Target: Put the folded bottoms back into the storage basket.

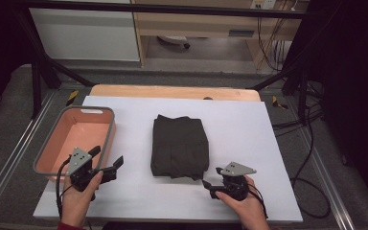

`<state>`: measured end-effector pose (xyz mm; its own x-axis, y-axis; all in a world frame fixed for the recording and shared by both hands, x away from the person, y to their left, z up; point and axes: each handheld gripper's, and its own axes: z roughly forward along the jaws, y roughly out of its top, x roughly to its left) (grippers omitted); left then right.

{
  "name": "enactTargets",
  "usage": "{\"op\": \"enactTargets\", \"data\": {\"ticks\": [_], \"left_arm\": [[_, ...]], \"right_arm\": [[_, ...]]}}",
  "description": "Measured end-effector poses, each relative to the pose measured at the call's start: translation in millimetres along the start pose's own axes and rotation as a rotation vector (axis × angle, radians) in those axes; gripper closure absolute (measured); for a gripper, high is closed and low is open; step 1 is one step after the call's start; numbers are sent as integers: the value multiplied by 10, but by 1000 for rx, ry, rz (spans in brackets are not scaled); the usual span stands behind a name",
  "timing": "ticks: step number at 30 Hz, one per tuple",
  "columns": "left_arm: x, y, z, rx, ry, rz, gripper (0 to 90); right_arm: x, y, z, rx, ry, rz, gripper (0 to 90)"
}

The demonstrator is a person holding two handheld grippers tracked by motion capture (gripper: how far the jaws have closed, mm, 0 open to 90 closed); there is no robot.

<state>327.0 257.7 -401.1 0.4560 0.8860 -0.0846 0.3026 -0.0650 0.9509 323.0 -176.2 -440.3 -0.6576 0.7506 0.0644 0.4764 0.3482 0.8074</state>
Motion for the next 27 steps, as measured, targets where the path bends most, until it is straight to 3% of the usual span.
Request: {"op": "enactTargets", "data": {"ticks": [9, 12, 15, 22, 27], "left_arm": [[-13, -5, 10, 3, 4, 5, 70], [-15, -6, 13, 4, 5, 5, 71], [-20, -7, 15, 4, 5, 8, 71], [-21, -7, 13, 4, 8, 11, 74], [-20, -6, 12, 2, 9, 11, 76]], "right_arm": [[56, 30, 174, 33, 64, 3, 447], [89, 61, 238, 44, 40, -7, 489], [100, 73, 319, 59, 57, -11, 535], [120, 102, 355, 20, 69, -52, 779], [108, 103, 295, 2, 81, -56, 841]]}}
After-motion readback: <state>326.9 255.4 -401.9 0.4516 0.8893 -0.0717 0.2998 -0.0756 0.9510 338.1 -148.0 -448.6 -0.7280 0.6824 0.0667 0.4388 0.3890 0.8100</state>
